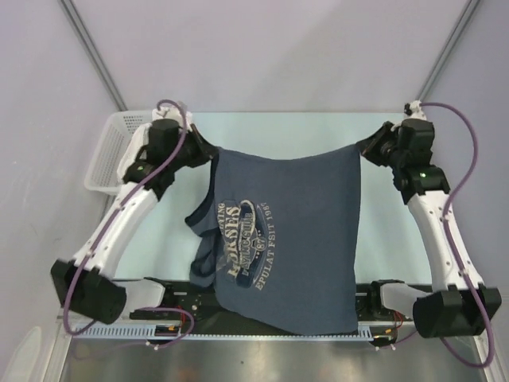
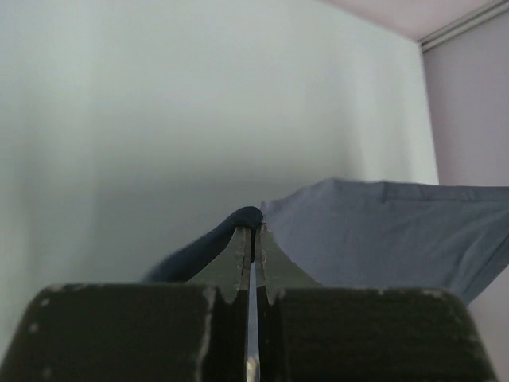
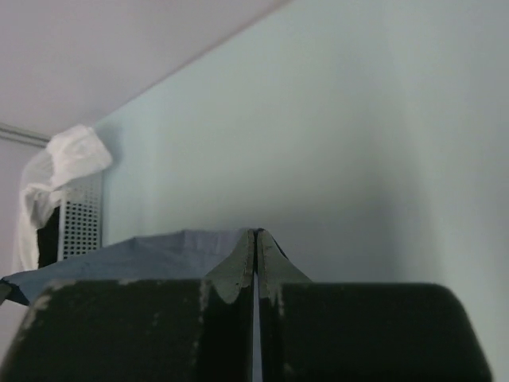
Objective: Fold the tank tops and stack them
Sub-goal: Flatten the tank top out
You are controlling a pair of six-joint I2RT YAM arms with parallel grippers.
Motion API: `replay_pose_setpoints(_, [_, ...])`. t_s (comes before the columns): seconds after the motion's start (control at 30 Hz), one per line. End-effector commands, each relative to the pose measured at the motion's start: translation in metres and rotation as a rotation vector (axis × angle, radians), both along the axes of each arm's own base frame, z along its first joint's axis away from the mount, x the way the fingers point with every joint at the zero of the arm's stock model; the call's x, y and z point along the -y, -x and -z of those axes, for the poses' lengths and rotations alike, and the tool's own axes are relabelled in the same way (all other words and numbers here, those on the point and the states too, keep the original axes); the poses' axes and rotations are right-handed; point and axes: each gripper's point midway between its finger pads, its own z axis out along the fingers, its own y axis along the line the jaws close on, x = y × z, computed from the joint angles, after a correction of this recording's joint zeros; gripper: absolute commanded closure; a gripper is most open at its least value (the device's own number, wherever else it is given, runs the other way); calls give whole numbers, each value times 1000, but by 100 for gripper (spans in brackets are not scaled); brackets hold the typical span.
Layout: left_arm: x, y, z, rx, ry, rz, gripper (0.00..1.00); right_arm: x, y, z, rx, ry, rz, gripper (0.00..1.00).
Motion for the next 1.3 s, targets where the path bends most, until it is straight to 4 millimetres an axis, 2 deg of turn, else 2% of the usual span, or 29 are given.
replay_pose_setpoints(0.0, [10, -43, -9, 125, 121, -40, 100, 17, -31, -26, 152, -54, 87, 100])
replay_pose_setpoints(0.1, [24, -84, 34, 70, 146, -53, 100, 39, -74, 13, 101, -114, 145, 100])
replay_pose_setpoints(0.13, [28, -103, 64, 13, 141, -67, 100, 42, -86, 14, 120, -128, 148, 100])
replay_pose_setpoints(0.17, [31, -119, 61, 22, 149, -73, 100, 46, -105, 45, 55, -151, 148, 100])
replay_pose_setpoints(0.2, [36, -134, 92, -47, 151, -88, 100, 47, -117, 42, 63, -160, 144, 100])
replay_pose_setpoints(0.23, [42, -144, 96, -56, 174, -72, 100, 48, -132, 46, 76, -166, 133, 100])
replay_pose_setpoints(0.27, [46, -158, 86, -31, 202, -61, 100, 45, -147, 73, 23, -171, 103, 100])
replay_pose_setpoints(0.3, [49, -171, 110, -75, 212, -70, 100, 45, -159, 81, 9, -172, 94, 100])
replay_pose_setpoints(0.33, [50, -188, 97, -38, 230, -74, 100, 45, -173, 72, 25, -169, 86, 100])
replay_pose_setpoints(0.4, [49, -207, 99, -33, 236, -91, 100, 49, -197, 101, -24, -170, 92, 100])
replay_pose_setpoints(0.43, [45, -220, 123, -70, 226, -110, 100, 52, -211, 88, 16, -170, 94, 100])
replay_pose_setpoints(0.47, [44, -237, 104, -28, 241, -117, 100, 54, -221, 95, 9, -177, 92, 100])
replay_pose_setpoints(0.5, [43, -250, 125, -58, 237, -127, 100, 60, -233, 116, -19, -196, 103, 100])
replay_pose_setpoints(0.53, [39, -265, 105, -18, 253, -132, 100, 64, -243, 116, -4, -209, 108, 100])
replay_pose_setpoints(0.57, [37, -274, 108, -19, 261, -136, 100, 66, -255, 104, 30, -223, 98, 100])
replay_pose_setpoints(0.6, [38, -282, 124, -42, 273, -140, 100, 71, -266, 119, 14, -252, 107, 100])
replay_pose_setpoints(0.63, [35, -295, 109, 7, 292, -139, 100, 81, -275, 115, 43, -266, 117, 100])
replay_pose_setpoints(0.67, [33, -302, 106, 24, 304, -143, 100, 82, -285, 95, 95, -282, 95, 100])
replay_pose_setpoints(0.73, [28, -316, 114, 34, 311, -151, 76, 87, -299, 102, 107, -315, 78, 88])
replay_pose_setpoints(0.77, [29, -323, 110, 38, 322, -145, 19, 86, -305, 94, 112, -311, 51, 43])
replay_pose_setpoints(0.8, [33, -326, 102, 58, 331, -118, 1, 85, -306, 87, 126, -310, 43, 34])
replay_pose_setpoints(0.87, [31, -325, 86, 44, 322, -105, 0, 86, -297, 83, 96, -301, 66, 19])
replay_pose_setpoints(0.9, [29, -319, 67, 64, 300, -95, 0, 86, -286, 105, 41, -305, 83, 13])
replay_pose_setpoints(0.97, [21, -306, 74, 21, 232, -146, 0, 85, -264, 80, 66, -291, 92, 11])
replay_pose_setpoints(1.0, [15, -294, 48, 49, 202, -165, 0, 82, -247, 103, 7, -291, 104, 12])
replay_pose_setpoints(1.07, [5, -275, 60, -12, 139, -200, 0, 77, -216, 84, 12, -264, 96, 23])
replay_pose_setpoints(1.13, [-4, -249, 55, -67, 96, -224, 0, 70, -179, 121, -115, -249, 103, 35])
replay_pose_setpoints(1.2, [-16, -230, 46, -84, 59, -261, 0, 65, -146, 109, -119, -177, 100, 48])
replay_pose_setpoints(1.27, [-23, -206, 70, -163, 17, -270, 0, 60, -107, 141, -224, -110, 124, 48])
